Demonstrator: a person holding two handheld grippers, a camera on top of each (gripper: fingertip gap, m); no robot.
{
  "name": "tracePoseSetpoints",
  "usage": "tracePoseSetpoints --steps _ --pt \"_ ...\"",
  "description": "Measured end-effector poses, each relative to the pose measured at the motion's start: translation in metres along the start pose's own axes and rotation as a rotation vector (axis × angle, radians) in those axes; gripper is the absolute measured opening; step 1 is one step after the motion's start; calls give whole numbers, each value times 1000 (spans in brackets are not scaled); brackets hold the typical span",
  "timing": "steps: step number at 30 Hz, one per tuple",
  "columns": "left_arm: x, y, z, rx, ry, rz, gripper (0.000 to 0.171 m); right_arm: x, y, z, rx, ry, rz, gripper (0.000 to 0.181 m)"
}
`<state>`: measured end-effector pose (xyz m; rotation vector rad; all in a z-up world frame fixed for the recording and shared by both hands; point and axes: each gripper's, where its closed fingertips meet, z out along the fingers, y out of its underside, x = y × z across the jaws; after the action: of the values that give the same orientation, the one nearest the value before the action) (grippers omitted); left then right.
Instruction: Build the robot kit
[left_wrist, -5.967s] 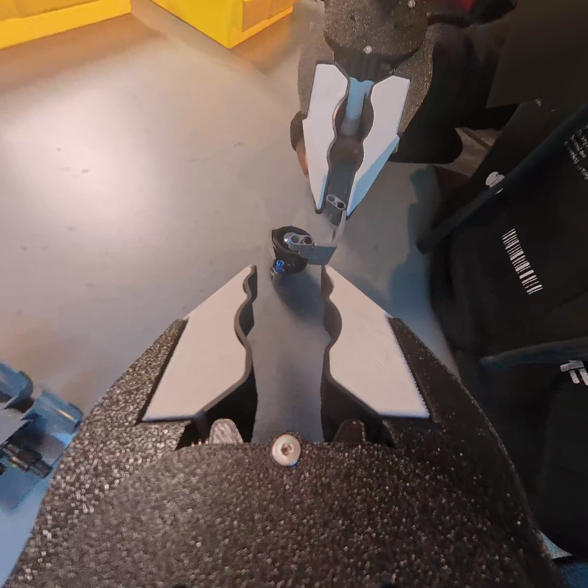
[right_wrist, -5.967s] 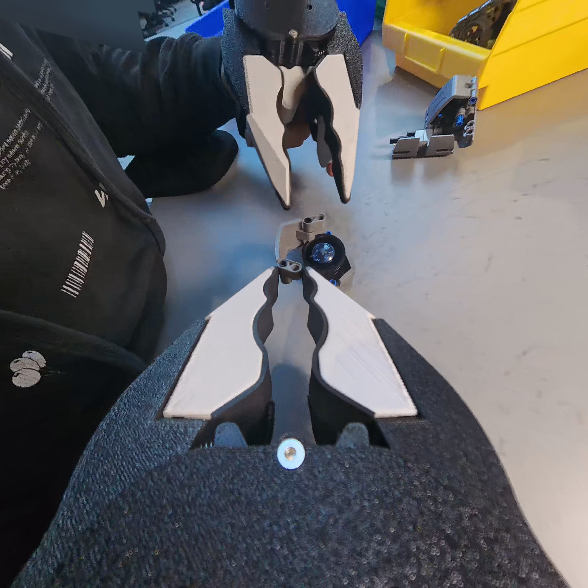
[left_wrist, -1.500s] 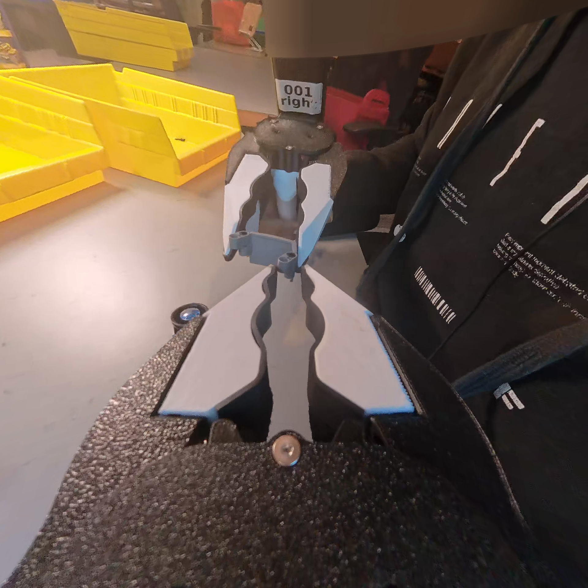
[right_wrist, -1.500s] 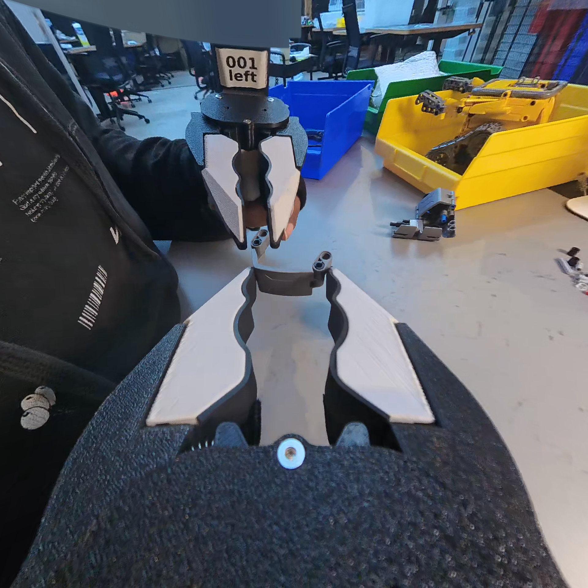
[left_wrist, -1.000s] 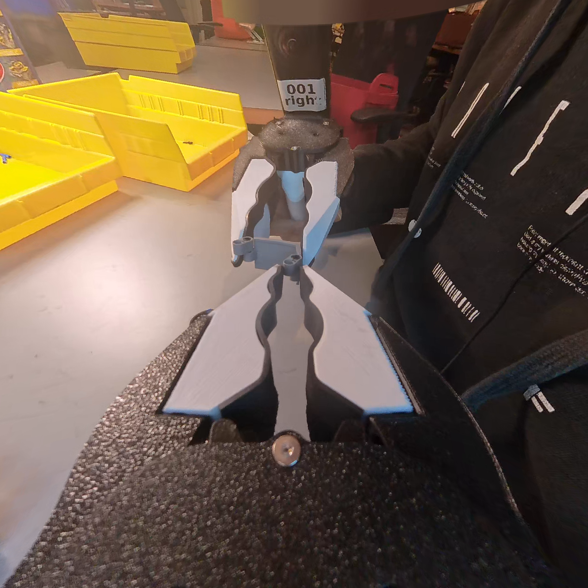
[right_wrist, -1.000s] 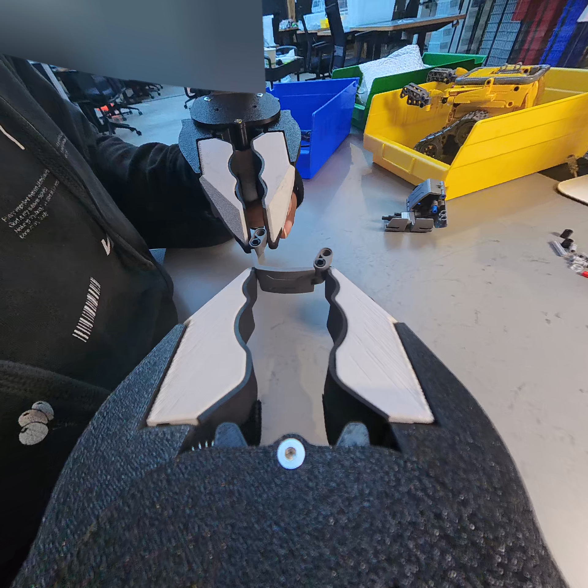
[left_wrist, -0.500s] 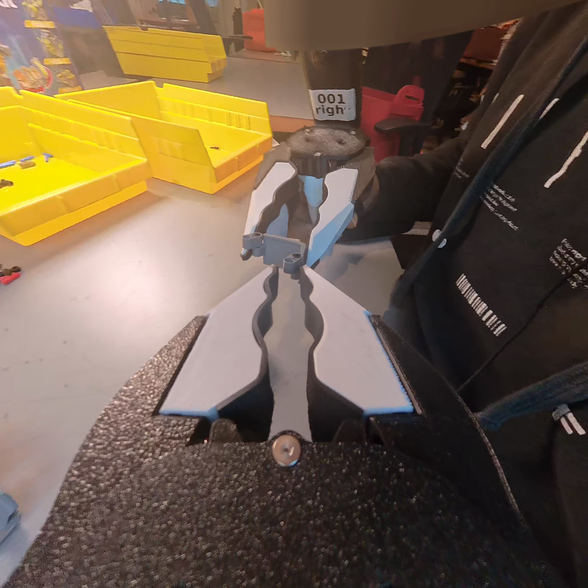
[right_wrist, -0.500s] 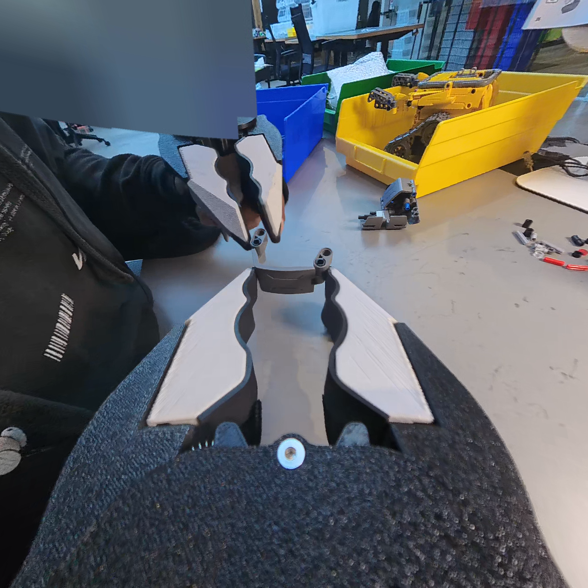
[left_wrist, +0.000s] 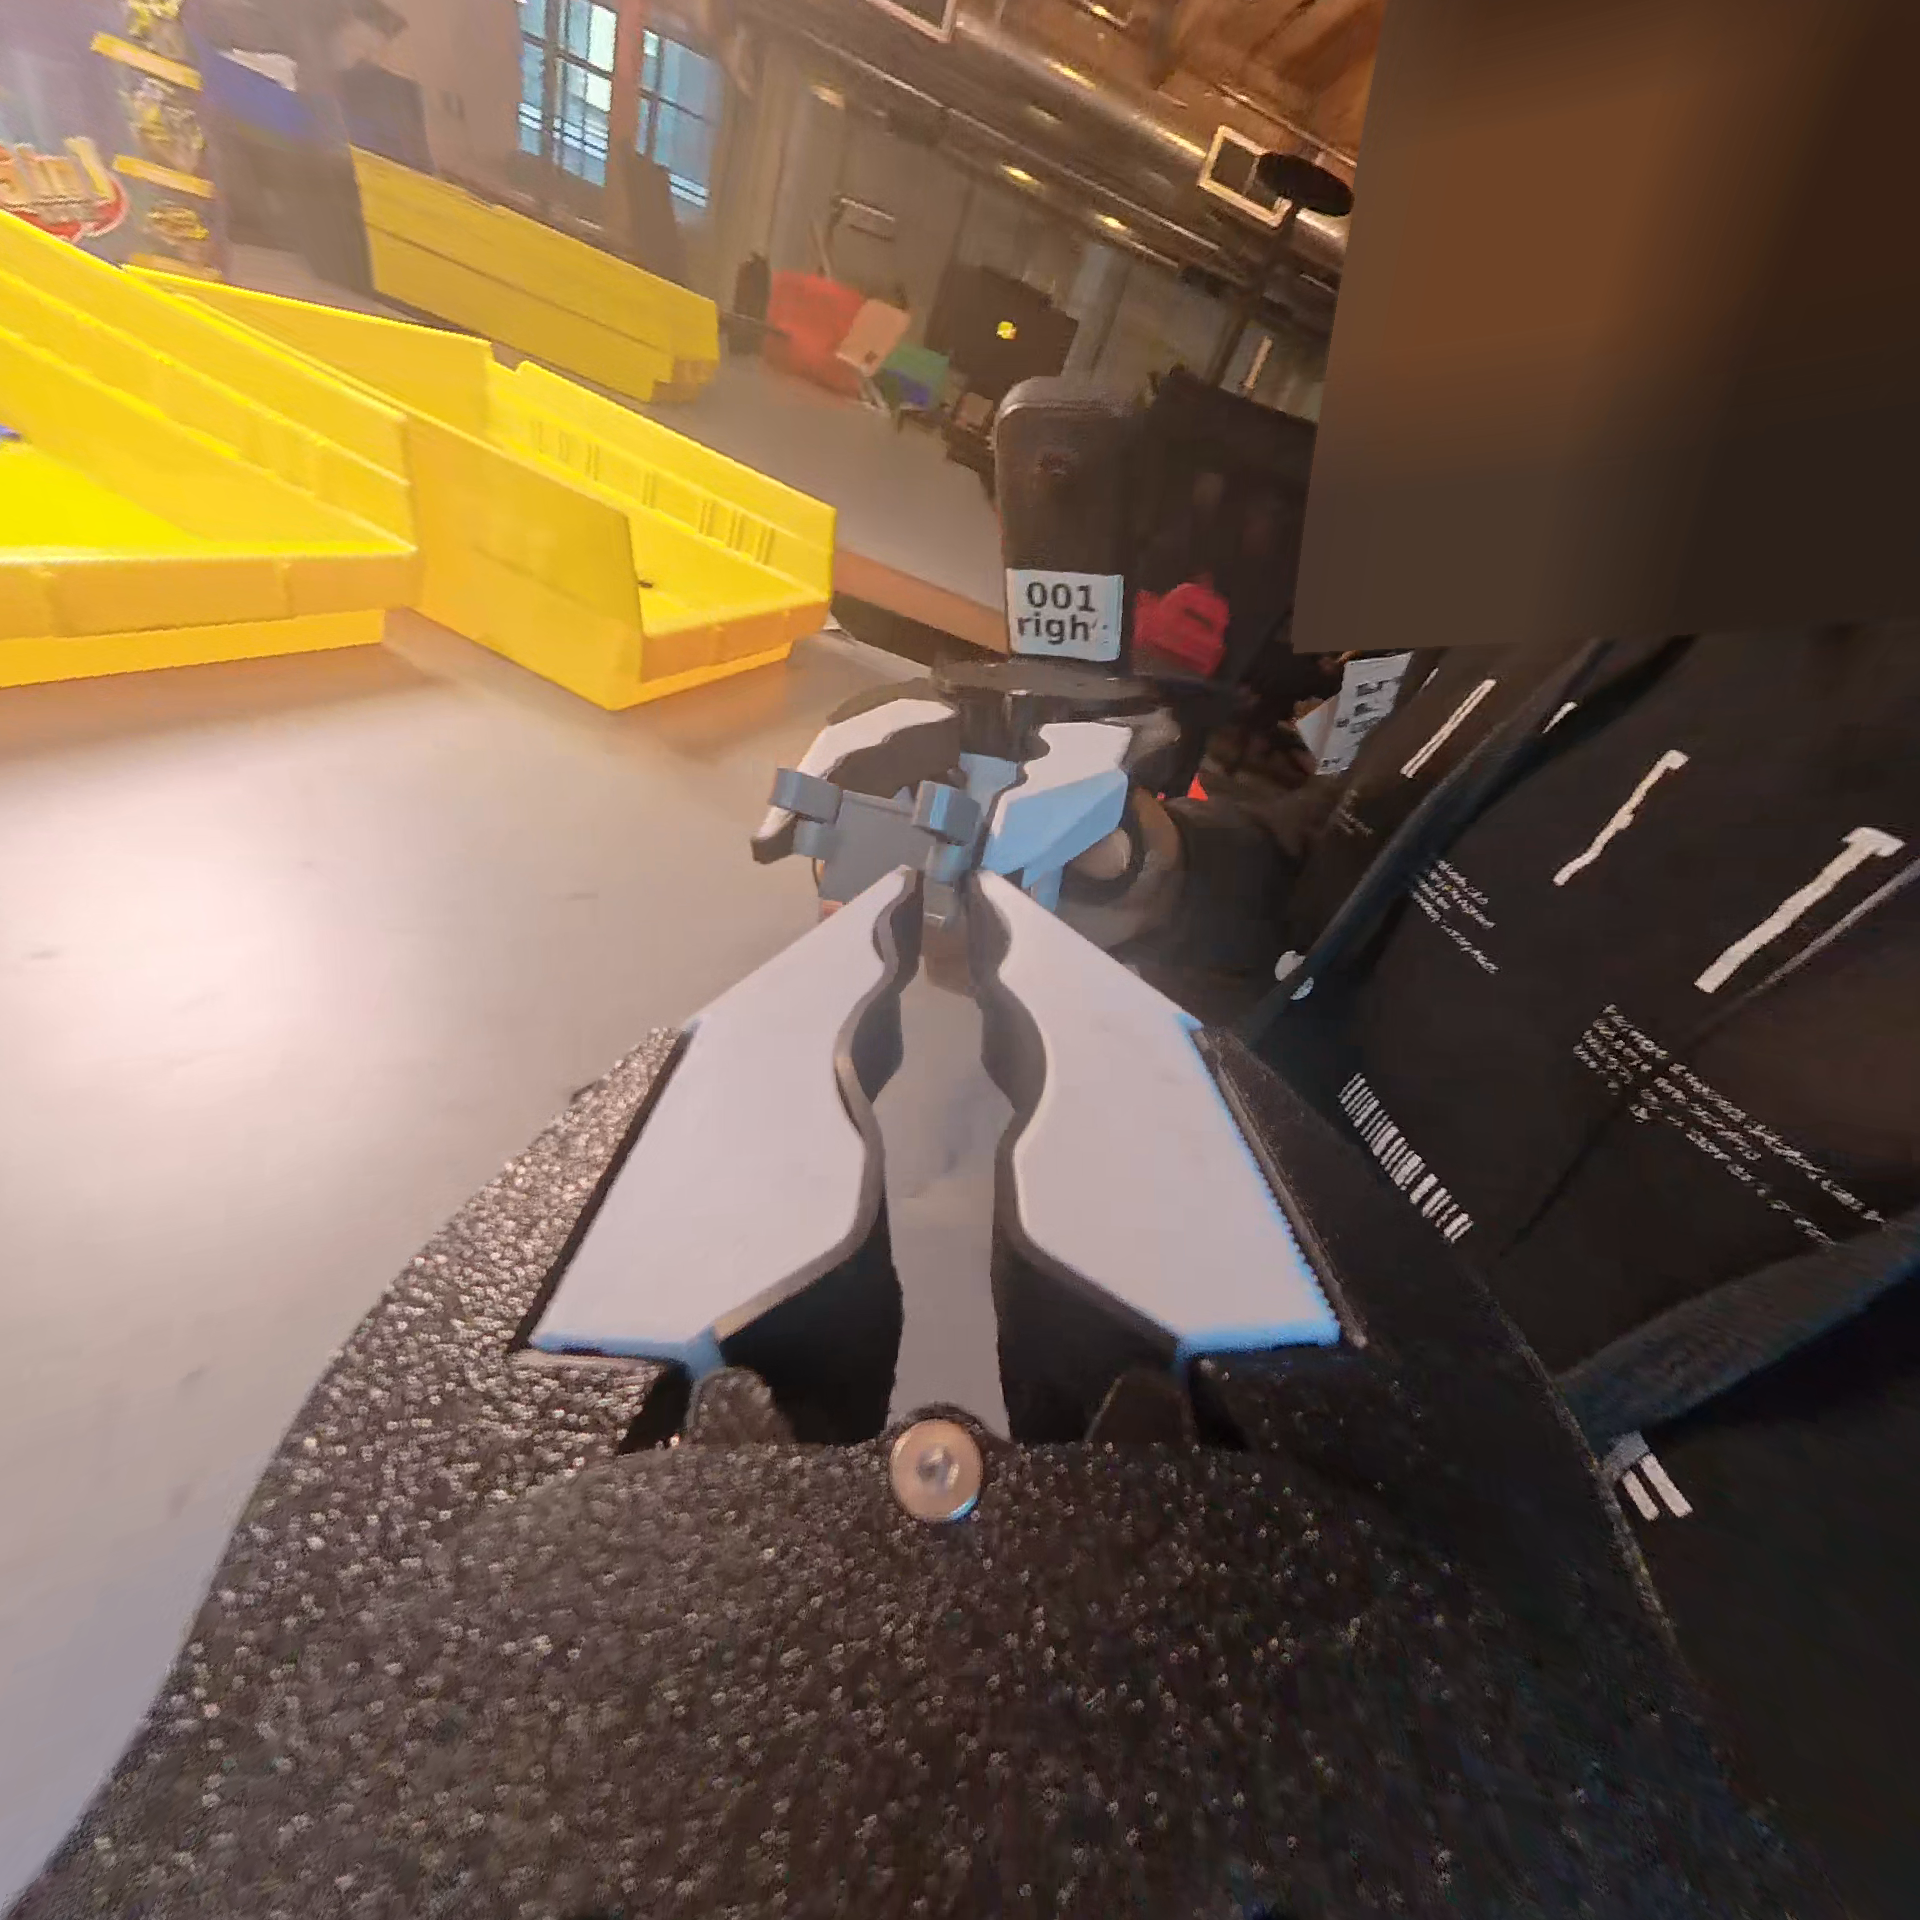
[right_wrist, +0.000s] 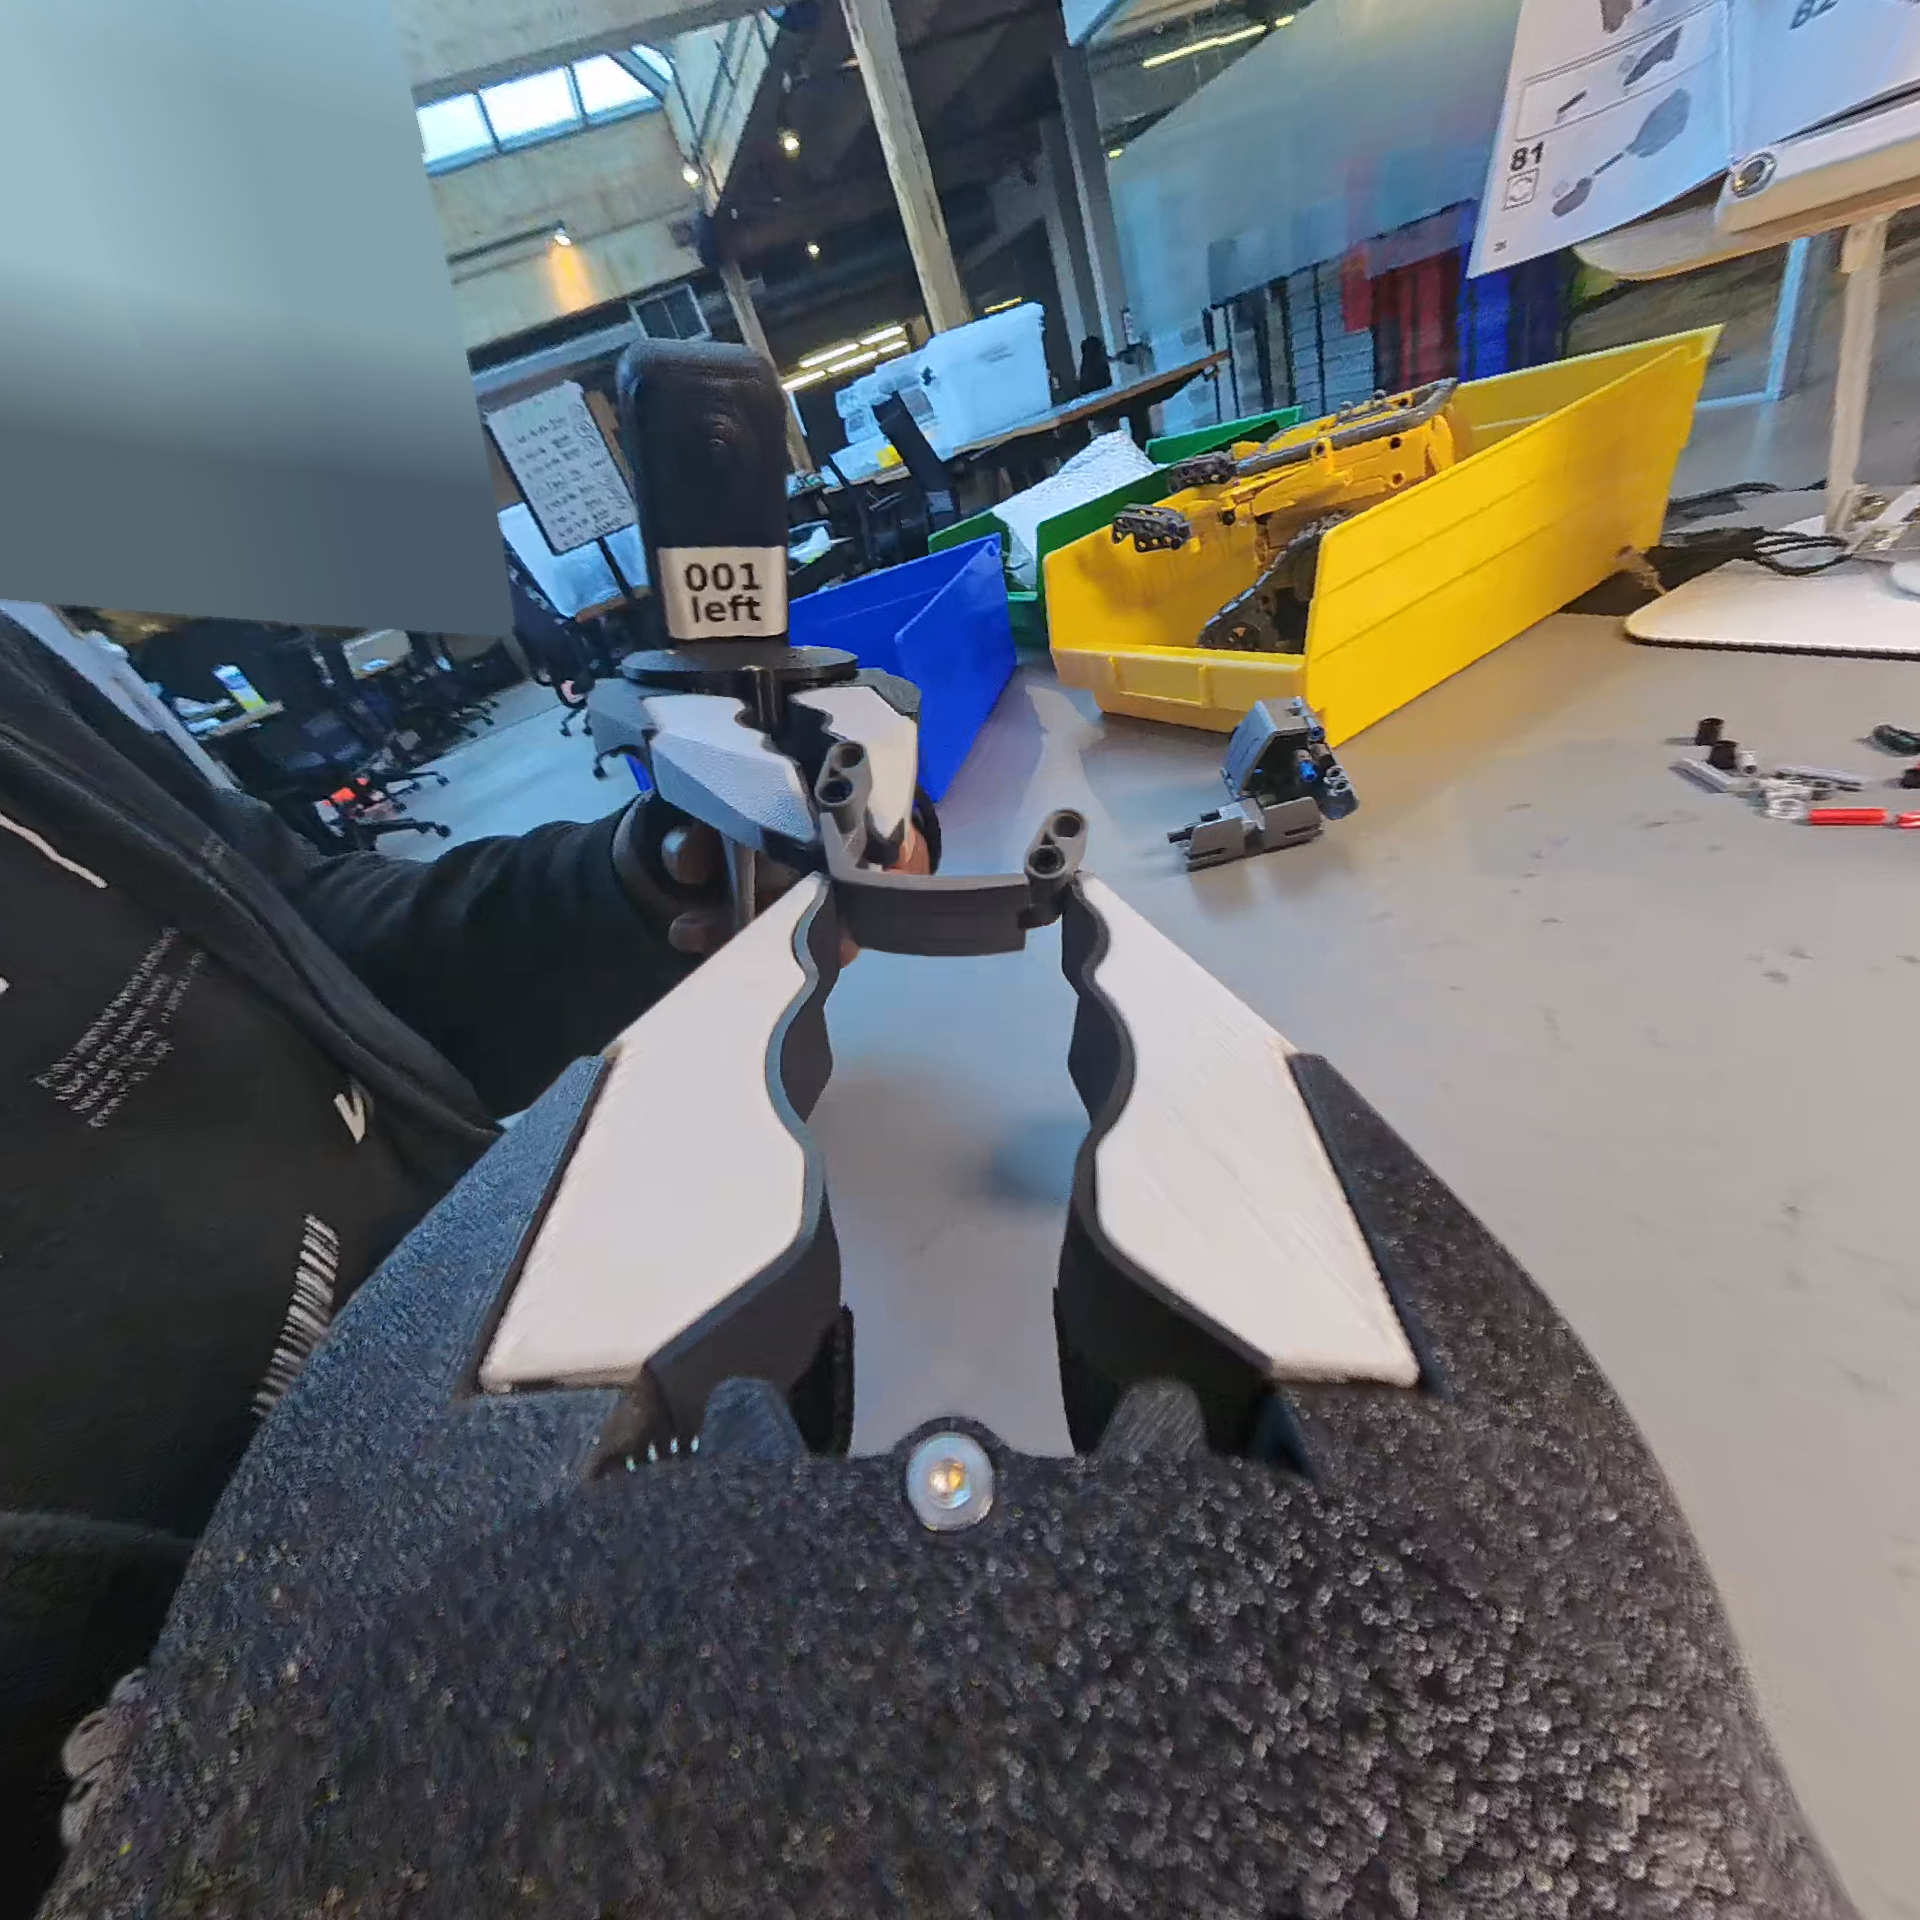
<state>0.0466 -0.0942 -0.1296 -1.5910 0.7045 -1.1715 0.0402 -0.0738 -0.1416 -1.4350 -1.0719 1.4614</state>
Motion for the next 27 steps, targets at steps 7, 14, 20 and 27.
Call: tracePoseSetpoints --steps 7,14,20,27 --pt "20 -7 -7 87 282 -140 5 -19 3 -7 -69 -168 -89 41" --pt "33 -19 -20 122 650 -312 6 -31 -7 -17 -179 -456 -324 39" --pt "27 -22 -24 111 733 -356 6 -35 -14 -13 -168 -538 -347 23" --pt "20 -17 -24 94 716 -352 6 -26 -16 -9 -155 -490 -312 23"
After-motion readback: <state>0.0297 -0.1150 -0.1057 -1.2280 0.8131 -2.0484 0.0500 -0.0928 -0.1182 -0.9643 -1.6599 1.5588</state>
